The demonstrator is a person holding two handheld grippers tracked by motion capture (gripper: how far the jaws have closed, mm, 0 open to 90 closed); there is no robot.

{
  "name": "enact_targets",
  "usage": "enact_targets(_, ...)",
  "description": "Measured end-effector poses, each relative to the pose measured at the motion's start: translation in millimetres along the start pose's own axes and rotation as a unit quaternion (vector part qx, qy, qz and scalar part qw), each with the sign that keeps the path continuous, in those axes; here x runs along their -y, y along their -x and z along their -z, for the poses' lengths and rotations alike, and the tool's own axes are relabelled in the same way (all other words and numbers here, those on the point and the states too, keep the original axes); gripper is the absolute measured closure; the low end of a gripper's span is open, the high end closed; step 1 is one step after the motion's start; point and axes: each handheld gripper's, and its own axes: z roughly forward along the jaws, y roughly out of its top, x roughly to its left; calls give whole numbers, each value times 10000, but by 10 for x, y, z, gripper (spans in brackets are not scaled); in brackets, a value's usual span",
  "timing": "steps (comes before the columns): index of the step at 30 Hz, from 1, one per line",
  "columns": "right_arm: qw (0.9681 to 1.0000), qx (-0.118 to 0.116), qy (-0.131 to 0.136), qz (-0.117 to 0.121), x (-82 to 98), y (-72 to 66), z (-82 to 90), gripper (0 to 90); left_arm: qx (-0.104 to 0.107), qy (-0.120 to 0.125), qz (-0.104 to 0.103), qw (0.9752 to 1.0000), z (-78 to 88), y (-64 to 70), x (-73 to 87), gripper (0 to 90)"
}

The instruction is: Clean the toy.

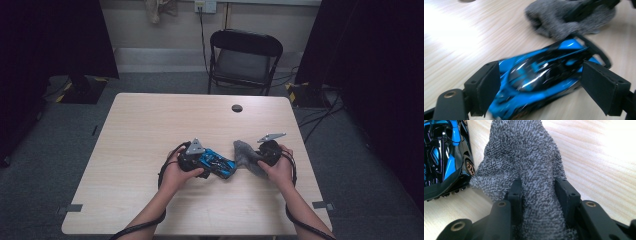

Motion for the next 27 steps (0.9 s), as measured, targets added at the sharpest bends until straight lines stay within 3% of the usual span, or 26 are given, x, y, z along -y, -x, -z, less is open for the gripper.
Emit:
enact_targets(2, 10000, 5, -6, 9, -2, 1, 0, 614, 62, 21, -121, 9999, -69, 52, -54, 158)
enact_targets(5, 10000, 8, -3, 4, -1, -2, 0, 614, 151, 65, -139, 9998, -141, 95, -107, 158)
enact_targets(11, 10000, 6, 28, -6, 8, -3, 1, 615, 120, -44, -216, 9997, -244, 115, -72, 158)
enact_targets(12, 10000, 9, 12, 13, 3, -6, 1, 620, 3, -17, -118, 9999, -255, 92, -50, 158)
enact_targets(16, 10000, -55, -33, -9, -35, -16, 8, 658, 8, 92, -29, 10000, -272, 78, -18, 127)
enact_targets(23, 9997, -194, -31, 148, -192, -125, -7, 690, 101, 172, 53, 9998, -288, 36, 13, 105)
enact_targets(27, 9988, -449, -78, 193, -310, -218, -103, 707, 99, 171, 48, 9998, -288, 37, 13, 105)
